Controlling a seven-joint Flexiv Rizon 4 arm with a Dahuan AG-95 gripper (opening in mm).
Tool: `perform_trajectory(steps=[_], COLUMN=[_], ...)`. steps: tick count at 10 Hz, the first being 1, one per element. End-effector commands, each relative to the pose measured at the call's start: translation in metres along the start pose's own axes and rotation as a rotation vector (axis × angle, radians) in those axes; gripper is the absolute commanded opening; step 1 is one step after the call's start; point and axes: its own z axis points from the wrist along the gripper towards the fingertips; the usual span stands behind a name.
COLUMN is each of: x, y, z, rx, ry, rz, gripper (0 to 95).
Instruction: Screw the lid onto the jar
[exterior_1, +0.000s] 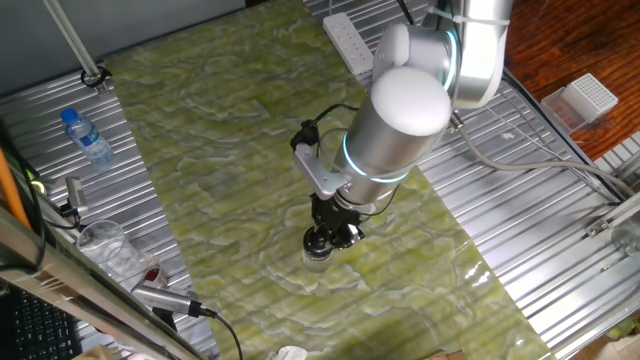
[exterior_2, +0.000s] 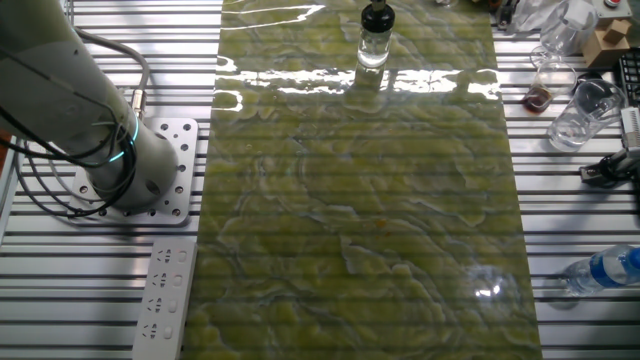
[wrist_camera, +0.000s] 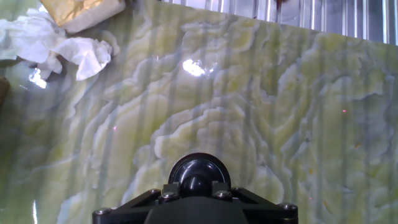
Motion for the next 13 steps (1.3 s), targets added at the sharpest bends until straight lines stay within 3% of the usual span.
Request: perform_trajectory(steps=[1,5,6,13], x=[0.0004,0.0004,0.0004,-0.0023], y=[0.0001,0.0000,0.0002,0.0001], z=[-0.0004,0.0002,0.0009,0.0012], rx=[0.000,-0.014,-0.030,-0.032], ry=[0.003,0.001,0.006,0.034], rz=[0.008,0.043,0.051,0.088], gripper=[0.0,0.0,0.0,0.0])
